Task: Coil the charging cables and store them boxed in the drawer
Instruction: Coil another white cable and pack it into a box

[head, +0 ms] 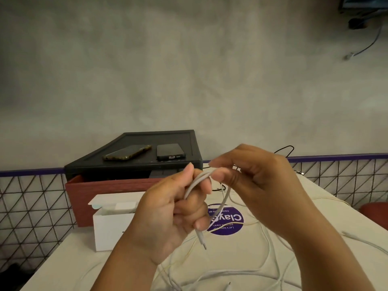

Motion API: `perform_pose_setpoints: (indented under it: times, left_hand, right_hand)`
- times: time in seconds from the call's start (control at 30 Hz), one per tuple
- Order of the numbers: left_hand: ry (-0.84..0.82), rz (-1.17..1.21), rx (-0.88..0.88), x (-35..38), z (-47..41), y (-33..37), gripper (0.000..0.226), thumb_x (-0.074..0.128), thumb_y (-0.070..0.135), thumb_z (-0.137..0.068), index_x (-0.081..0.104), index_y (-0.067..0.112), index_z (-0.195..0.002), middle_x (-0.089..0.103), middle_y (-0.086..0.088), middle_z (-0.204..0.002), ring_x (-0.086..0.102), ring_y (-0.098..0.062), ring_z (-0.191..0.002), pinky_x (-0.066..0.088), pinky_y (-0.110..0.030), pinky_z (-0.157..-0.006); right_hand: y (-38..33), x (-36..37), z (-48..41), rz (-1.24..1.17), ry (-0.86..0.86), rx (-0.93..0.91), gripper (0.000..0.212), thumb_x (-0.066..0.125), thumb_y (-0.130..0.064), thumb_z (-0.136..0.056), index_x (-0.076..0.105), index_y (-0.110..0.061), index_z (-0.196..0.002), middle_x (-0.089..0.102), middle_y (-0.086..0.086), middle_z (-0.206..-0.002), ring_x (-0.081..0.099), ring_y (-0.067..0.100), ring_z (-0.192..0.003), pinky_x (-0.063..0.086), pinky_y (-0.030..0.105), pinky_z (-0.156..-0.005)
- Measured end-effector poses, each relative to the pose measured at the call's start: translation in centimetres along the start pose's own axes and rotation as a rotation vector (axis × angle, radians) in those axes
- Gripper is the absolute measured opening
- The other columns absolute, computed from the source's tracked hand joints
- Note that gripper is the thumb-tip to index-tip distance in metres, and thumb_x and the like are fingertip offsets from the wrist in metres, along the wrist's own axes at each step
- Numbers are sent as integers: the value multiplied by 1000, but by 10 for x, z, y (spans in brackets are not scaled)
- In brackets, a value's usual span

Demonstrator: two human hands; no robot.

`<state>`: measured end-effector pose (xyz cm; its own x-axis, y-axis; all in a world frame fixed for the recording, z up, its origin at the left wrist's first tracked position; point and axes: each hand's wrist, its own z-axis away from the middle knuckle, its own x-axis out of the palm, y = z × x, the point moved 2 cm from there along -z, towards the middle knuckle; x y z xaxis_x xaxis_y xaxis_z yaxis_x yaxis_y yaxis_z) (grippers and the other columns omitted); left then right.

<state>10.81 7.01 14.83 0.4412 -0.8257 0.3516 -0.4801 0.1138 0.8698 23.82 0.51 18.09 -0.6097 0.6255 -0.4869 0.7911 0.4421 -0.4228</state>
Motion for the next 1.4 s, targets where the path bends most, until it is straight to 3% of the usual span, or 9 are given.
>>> perform_pose_setpoints:
  times: [0.17, 0.27, 0.4, 0.6, 0.77, 0.9, 1.1, 1.23, 1.4]
  left_hand:
    - [74, 161, -51, 3, -3, -4, 17, 75, 21, -68, 64, 10, -61, 29, 7, -37, 27, -2, -28, 36, -18, -34]
    - [235, -152, -1, 4, -5, -7, 26, 63, 21, -83, 64, 18, -57, 37, 2, -45, 34, -8, -37, 44, -24, -46]
    - [447, -703, 62, -3, -7, -6, 10, 61, 19, -86, 67, 24, -80, 66, 0, -69, 64, -13, -64, 55, -25, -65]
    - [420, -775, -57, -2, 0, 4, 8, 66, 11, -82, 68, 17, -87, 69, 0, -62, 63, -8, -57, 52, -18, -54]
    - [568, -876, 189, -14, 7, 22, 28, 72, 9, -76, 73, 35, -67, 72, 8, -68, 62, 1, -60, 48, -17, -59]
    - [721, -828, 332, -14, 7, 25, 29, 68, 9, -80, 68, 33, -63, 70, 3, -67, 55, -4, -50, 44, -10, -44]
    - [527, -382, 147, 2, 0, 15, 19, 53, 14, -86, 65, 13, -71, 73, -7, -76, 59, -6, -55, 49, -14, -52]
    - [399, -303, 21, 9, 0, 7, 19, 50, 23, -81, 64, 10, -82, 72, -9, -75, 58, -8, -52, 51, -19, -56]
    - [274, -263, -101, 8, 2, 7, 28, 48, 26, -69, 73, 13, -67, 72, -12, -75, 65, -16, -62, 44, -34, -72]
  right_hand:
    - [2, 7, 0, -196, -98, 98, 19, 57, -19, -90, 65, -31, -78, 54, -12, -54, 50, 3, -53, 37, 12, -51]
    - [5, 9, -1, -134, -38, 137, 20, 58, -19, -89, 61, -31, -73, 52, -13, -51, 47, 4, -51, 36, 14, -50]
    - [11, 8, -2, -25, 85, 179, 27, 56, -25, -89, 52, -34, -64, 53, -13, -52, 47, 7, -53, 33, 17, -48]
    - [20, 3, -2, -8, 204, 269, 27, 56, -27, -90, 54, -31, -63, 53, 0, -50, 46, 13, -51, 35, 28, -49]
    - [21, 4, -2, -90, 49, 329, 31, 55, -26, -91, 57, -29, -60, 52, -5, -46, 41, 5, -42, 33, 15, -44]
    - [11, 11, -3, -341, -43, 339, 29, 51, -16, -93, 61, -24, -67, 54, -5, -45, 41, 2, -37, 35, 11, -42]
    - [15, 9, -3, -479, 21, 342, 27, 48, -10, -94, 63, -19, -74, 53, -4, -46, 41, 6, -38, 35, 13, -42]
    - [19, 8, -3, -464, 35, 351, 25, 49, -12, -94, 64, -17, -73, 53, -4, -47, 42, 7, -39, 36, 14, -42]
    - [17, 5, -3, -240, 94, 237, 28, 54, -16, -92, 60, -28, -67, 55, -8, -53, 44, 5, -46, 38, 22, -45]
